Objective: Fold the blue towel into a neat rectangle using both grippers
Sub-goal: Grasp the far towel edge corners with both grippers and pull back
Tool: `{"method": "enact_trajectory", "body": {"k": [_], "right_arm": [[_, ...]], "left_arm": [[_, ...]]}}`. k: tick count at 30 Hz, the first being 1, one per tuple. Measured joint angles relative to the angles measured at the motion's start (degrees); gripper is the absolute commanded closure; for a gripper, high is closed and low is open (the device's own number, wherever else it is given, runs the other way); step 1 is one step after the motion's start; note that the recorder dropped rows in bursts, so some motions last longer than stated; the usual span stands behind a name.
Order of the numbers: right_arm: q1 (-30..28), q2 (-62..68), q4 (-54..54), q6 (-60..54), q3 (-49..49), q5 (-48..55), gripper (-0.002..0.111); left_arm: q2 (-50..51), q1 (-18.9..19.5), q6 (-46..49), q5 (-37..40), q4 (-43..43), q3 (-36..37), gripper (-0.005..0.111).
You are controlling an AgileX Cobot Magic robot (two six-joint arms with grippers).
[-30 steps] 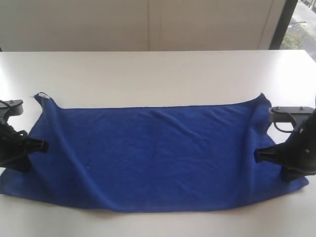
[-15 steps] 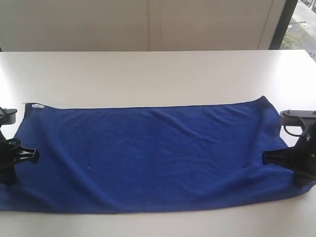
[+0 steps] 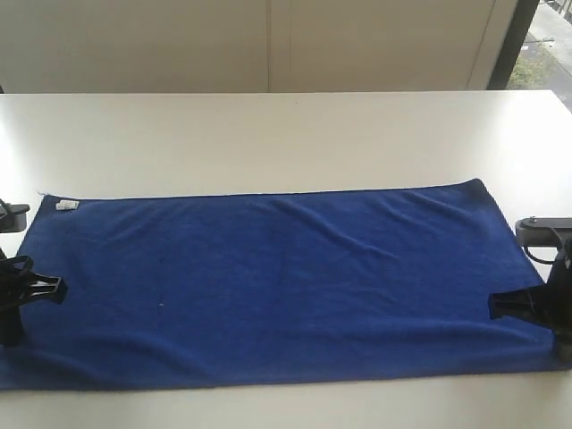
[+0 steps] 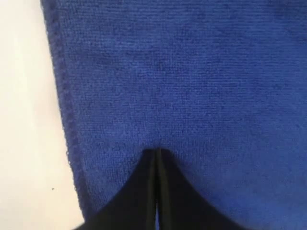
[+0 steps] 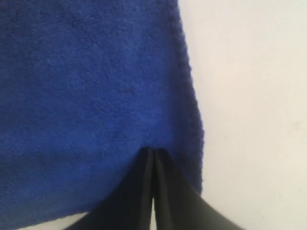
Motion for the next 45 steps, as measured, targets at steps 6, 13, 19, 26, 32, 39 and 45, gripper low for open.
{"method": "enact_trajectory", "body": {"k": [6, 13, 19, 26, 32, 39, 45], "right_arm": [[0.0, -3.7, 0.2, 0.0, 0.81, 1.01, 0.108], [0.0, -15.03, 0.2, -1.19, 0.34, -5.63, 0.108], [0.0, -16.36, 4.76, -6.56, 0.31, -13.5, 0.108], [0.0, -6.18, 5.29, -8.38, -10.7, -13.98, 0.108], [0.0, 10.03, 5.42, -11.09, -24.43, -15.53, 0.108], [0.0, 18.61, 5.42, -11.19, -27.48, -21.79, 0.108], [0.0, 21.26, 5.42, -11.31, -27.95, -26.97, 0.108]], "left_arm": [[-0.76, 0.0, 0.37, 1.02, 0.43, -0.25, 0.107], [-11.31, 0.0, 2.35, 1.29, 0.99, -3.59, 0.107], [-12.24, 0.0, 2.49, -5.81, 0.43, -3.77, 0.107], [-4.16, 0.0, 2.49, -12.14, 0.0, -9.22, 0.107], [8.62, 0.0, 1.68, -11.41, -0.1, -19.49, 0.107], [14.67, 0.0, 1.44, -12.54, -0.1, -22.2, 0.107], [16.59, 0.0, 1.46, -12.82, -0.1, -24.62, 0.107]]}}
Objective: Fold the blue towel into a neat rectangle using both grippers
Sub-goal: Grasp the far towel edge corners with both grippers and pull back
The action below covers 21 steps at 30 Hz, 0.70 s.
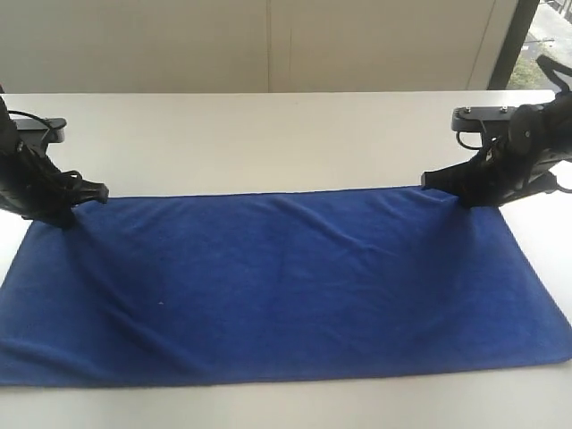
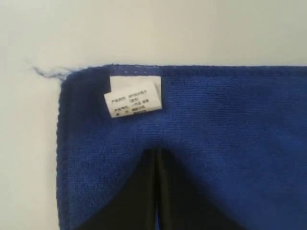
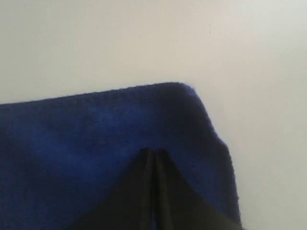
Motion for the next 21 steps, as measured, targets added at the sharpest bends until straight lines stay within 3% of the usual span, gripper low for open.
{"method": "enact_trajectory", "body": {"k": [21], "right_arm": [[-1.97, 2.01, 0.7, 4.18, -1.22, -3.54, 0.108]], "left_arm": [[3.62, 0.0, 0.8, -5.26, 0.0, -4.12, 0.107]]}}
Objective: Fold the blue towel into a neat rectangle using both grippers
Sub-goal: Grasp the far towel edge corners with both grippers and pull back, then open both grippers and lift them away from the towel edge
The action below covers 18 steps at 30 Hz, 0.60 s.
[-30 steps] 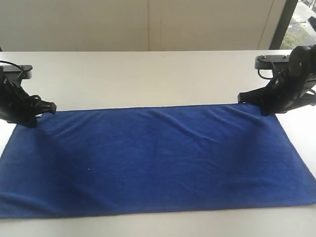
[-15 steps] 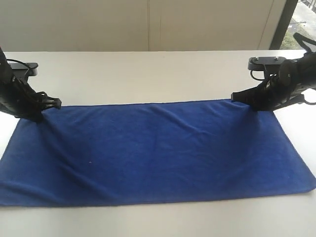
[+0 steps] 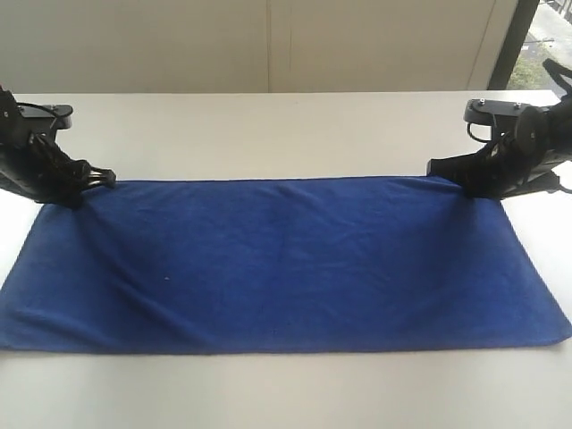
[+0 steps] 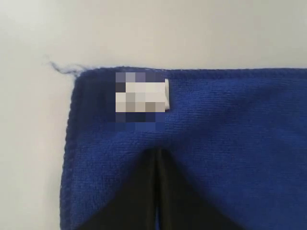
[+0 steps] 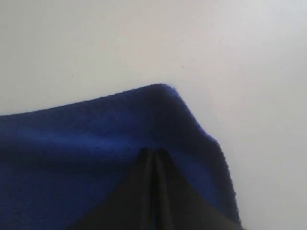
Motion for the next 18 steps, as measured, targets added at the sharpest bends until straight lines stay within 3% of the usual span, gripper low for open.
{"method": "enact_trajectory", "body": {"k": [18], "right_arm": [[-0.35, 0.13, 0.0, 1.56, 0.0, -0.38, 0.108]], "left_arm": [[0.97, 0.0, 0.24, -4.58, 0.0, 0.0, 0.107]]}}
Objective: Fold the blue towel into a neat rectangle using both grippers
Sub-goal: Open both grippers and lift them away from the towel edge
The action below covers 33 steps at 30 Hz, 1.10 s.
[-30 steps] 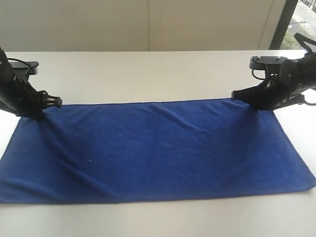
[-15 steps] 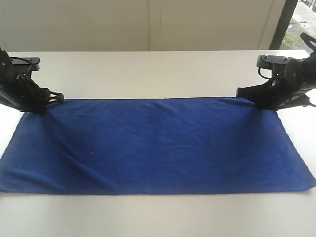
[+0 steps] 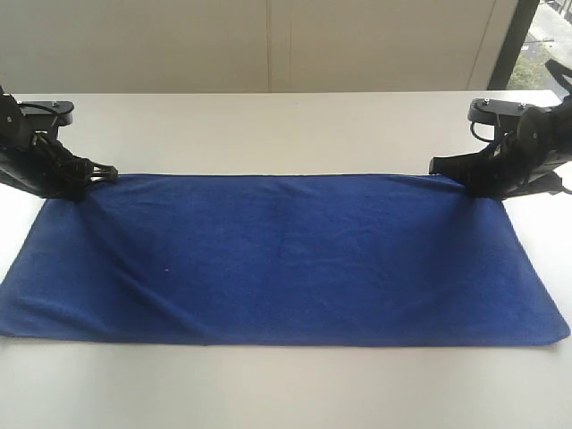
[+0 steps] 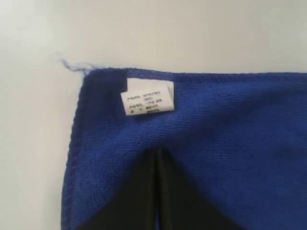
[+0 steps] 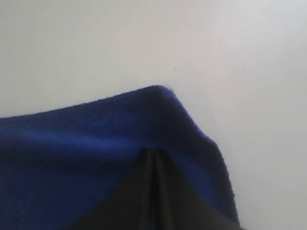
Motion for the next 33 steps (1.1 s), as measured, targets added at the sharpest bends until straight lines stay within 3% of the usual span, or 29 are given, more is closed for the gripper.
{"method": "enact_trajectory", "body": {"k": [6, 16, 33], "right_arm": [[0.0, -0.1, 0.0, 0.38, 0.0, 0.0, 0.108], [-0.24, -5.16, 0.0, 2.96, 0.5, 6.37, 0.108], [-0.28, -24.27, 0.07, -4.02, 1.64, 29.02, 0.108]], "left_arm": [[-0.41, 0.0, 0.0, 0.28, 0.0, -0.1, 0.107], [-7.07, 0.0, 0.0, 7.16, 0.0, 0.23, 0.107], [-24.45, 0.0, 0.0, 35.14, 0.0, 0.23, 0.107]]}}
